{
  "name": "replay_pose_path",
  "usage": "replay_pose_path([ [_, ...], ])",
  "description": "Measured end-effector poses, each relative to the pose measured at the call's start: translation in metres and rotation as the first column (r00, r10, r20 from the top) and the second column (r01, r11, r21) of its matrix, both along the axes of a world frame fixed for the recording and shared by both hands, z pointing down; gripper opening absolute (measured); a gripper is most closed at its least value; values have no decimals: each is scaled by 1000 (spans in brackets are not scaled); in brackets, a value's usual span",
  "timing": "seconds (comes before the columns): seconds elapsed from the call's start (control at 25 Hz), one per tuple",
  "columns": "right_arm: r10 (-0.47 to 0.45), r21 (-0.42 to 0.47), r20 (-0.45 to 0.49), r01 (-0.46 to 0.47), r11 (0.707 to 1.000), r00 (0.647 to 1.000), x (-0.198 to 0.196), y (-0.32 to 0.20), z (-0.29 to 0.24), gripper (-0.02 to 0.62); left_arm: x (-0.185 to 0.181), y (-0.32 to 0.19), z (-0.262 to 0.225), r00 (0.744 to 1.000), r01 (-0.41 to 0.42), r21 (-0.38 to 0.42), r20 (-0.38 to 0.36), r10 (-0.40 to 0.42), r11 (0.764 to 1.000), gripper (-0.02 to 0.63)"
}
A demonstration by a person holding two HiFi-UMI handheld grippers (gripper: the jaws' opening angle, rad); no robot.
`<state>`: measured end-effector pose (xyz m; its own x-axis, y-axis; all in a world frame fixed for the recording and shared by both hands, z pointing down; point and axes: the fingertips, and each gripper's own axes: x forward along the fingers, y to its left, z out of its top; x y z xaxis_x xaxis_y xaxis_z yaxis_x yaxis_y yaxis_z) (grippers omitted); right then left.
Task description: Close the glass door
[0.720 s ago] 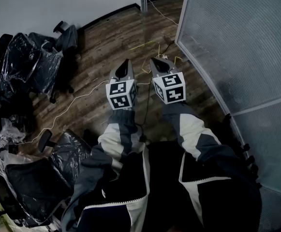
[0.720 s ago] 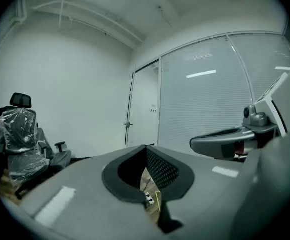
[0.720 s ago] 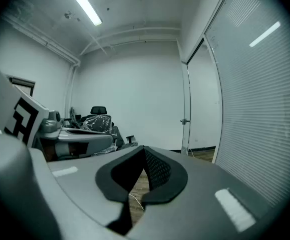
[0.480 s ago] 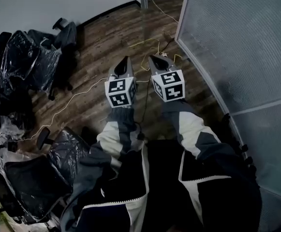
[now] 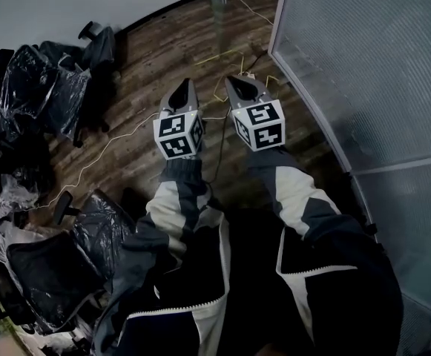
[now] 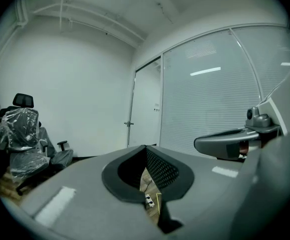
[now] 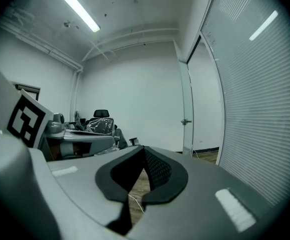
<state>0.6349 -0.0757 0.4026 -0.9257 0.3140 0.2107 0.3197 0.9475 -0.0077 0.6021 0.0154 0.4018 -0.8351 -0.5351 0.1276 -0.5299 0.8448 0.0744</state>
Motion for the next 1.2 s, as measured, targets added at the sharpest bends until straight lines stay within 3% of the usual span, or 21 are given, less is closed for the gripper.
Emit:
replay_pose_path([
  [0.2,-24,17,-20,25,1000,1000,-2,-13,8,6,1,-16,8,999,-1,0,-32,1,1000,0],
  [0.44,-45,47,-39,47,998,998,-28,-14,29,6,-31,-11,27,998,30,3,-49,-30,1000,0],
  [0.6,-45,47,-16,46,998,999,-56,-12,22,6,-57,-4,20,999,40,8,-20,-40,999,1],
  [0.88,-61,49,10,61,997,998,-126,13,8,5,-130,12,0,1000,7,10,23,-7,1000,0],
  [1.2,-25,55,20,24,998,999,-247,60,2,6,-247,62,1,999,-22,-20,25,23,1000,1],
])
